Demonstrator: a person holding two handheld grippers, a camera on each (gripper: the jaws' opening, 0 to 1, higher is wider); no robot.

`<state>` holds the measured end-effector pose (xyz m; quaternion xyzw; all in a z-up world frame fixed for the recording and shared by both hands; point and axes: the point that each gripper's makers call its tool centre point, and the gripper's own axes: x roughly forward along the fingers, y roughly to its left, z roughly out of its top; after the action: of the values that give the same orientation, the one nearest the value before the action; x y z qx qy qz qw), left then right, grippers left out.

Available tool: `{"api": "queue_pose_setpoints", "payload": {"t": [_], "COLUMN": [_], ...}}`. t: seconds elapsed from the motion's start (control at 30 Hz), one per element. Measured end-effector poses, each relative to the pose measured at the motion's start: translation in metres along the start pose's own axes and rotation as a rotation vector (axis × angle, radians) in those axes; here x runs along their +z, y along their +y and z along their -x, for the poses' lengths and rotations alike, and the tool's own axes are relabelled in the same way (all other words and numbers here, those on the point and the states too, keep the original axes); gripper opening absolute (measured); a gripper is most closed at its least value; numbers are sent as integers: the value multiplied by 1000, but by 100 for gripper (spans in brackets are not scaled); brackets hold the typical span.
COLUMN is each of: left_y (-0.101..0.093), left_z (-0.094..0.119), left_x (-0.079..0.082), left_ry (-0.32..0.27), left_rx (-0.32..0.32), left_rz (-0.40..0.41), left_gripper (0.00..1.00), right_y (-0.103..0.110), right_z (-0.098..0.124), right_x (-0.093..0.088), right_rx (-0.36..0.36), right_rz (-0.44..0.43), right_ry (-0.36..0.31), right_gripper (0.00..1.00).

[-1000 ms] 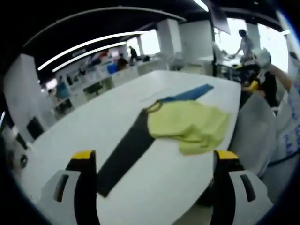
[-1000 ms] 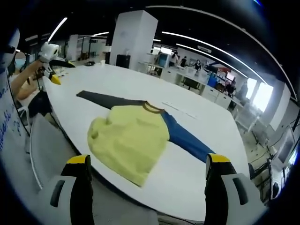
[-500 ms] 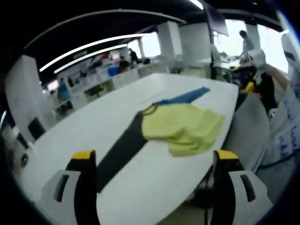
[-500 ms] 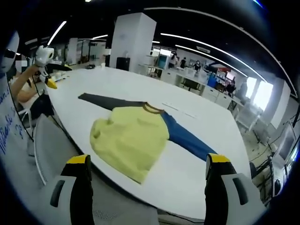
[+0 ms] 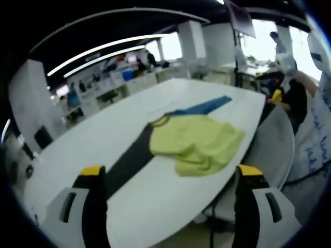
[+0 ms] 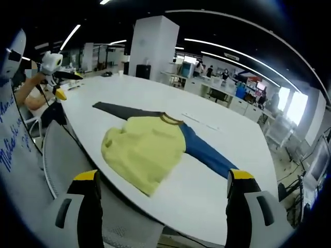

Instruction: Fold the garment on the visible template until the final outline fits inside the template.

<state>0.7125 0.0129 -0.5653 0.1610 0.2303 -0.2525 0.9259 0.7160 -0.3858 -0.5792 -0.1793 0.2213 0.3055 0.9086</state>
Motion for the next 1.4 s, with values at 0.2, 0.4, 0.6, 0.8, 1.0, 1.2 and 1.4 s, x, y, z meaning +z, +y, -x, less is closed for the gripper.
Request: {"api": "queue_pose_setpoints", "payload": {"t": [0.2, 0.4, 0.6, 0.8, 1.0, 1.2, 1.4], "left_y": [-16, -32, -42, -37, -33, -26, -22], "left_z": [-1, -4, -1, 6, 8, 4, -10], "left_x": [6, 1, 1, 2, -1, -6, -11], "left_ry": [-3, 31, 21, 5, 18, 26, 17], "left_rx": [33, 51, 71, 78, 36, 7, -26], "left_rz": [42, 54, 74, 73, 42, 30, 44], "left_gripper": [100, 100, 100, 100, 100, 100, 99], "right_y": [-13, -16, -15, -14, -11, -2, 0], "right_z": [3, 0, -4, -3, -5, -10, -17], "right_x": [2, -7, -14, -4, 1, 3, 0], "right_rx": [12, 62, 95, 80, 43, 25, 3], "right_rz": [-2, -1, 23, 13, -8, -24, -44], "right_ry": [-17, -20, -13, -49, -50, -36, -25], "right_gripper": [100, 100, 100, 100, 100, 100, 100]}}
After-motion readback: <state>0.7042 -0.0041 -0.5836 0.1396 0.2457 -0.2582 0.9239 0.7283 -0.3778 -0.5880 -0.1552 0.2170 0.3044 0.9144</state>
